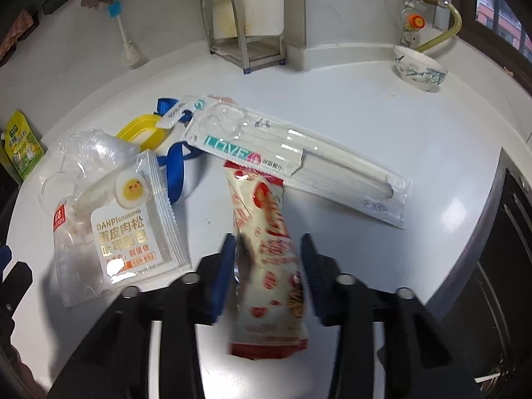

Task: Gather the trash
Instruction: 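Grasp the red-white snack wrapper with the right tool while the left tool reaches the bread bag, then grasp the clear bread bag with the left tool and carry both items to the bin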

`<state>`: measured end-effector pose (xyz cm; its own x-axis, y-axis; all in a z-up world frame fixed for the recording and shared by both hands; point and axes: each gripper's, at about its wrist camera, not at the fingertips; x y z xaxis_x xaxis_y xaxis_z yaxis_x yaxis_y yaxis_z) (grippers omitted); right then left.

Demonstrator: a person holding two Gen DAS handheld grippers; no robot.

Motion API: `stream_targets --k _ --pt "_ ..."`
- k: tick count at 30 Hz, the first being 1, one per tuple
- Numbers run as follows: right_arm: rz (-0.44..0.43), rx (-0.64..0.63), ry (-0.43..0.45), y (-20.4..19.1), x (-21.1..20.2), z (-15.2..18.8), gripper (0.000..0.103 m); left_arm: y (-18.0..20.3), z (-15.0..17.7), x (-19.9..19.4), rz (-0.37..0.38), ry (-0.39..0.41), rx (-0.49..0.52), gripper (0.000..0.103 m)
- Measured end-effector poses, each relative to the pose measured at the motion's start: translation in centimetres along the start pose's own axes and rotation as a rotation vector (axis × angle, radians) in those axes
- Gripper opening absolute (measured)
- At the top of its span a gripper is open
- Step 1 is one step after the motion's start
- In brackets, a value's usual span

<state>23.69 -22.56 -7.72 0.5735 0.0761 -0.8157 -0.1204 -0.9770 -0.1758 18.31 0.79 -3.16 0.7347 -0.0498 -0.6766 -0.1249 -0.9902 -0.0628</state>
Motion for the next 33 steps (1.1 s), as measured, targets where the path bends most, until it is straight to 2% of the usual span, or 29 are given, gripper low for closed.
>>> stream_targets --k 6,7,17,26,27,29,30,31,32,33 --pt "-0.021 0.013 0.033 0.7 -0.8 0.6 0.026 0.3 0.1 0.7 0.009 -0.014 -0.001 0.096" --pt "-0.03 0.017 0.046 0.8 -1.2 0.6 0.013 0.3 0.1 0.9 0.011 -0.018 -0.001 0.096" --pt "-0.07 0.028 0.11 2.1 -4.3 1.3 0.013 0.1 -0.7 2.1 0.035 -0.04 -0.022 0.097" --pt "-0.12 0.031 0.129 2.2 -5.5 2.1 0.013 1.4 -1.7 5.4 0.038 -0.084 -0.045 0.097" --pt "-0.123 0.03 0.129 2.2 -5.5 2.1 0.013 1.5 -1.8 5.7 0.041 -0.086 -0.048 0.095" --pt "-0.131 0.034 0.129 2.3 -5.6 2.2 0.013 2.0 -1.8 6.0 0.037 -0.086 -0.033 0.083" --pt "-0.134 0.037 0.127 2.4 -5.6 2.2 0.013 2.4 -1.8 6.3 0.045 -0.094 -0.017 0.066" --pt "-0.136 0.039 0.126 2.5 -5.6 2.2 0.013 2.8 -1.7 6.5 0.05 -0.106 -0.001 0.058" --pt "-0.138 0.04 0.123 2.5 -5.5 2.3 0.013 3.1 -1.6 6.6 0.046 -0.108 0.01 0.055" --pt "-0.138 0.041 0.122 2.5 -5.5 2.4 0.013 3.4 -1.5 6.6 0.039 -0.103 0.019 0.047"
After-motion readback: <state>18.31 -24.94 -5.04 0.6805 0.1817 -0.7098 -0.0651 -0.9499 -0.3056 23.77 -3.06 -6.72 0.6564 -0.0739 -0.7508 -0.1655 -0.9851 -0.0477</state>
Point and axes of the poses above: each gripper's, at about its wrist camera, not at the fingertips, and x roughly the way its jaws point, y to its right, z to its underside, and after that the axes turned 8 degrees about x, right-handed
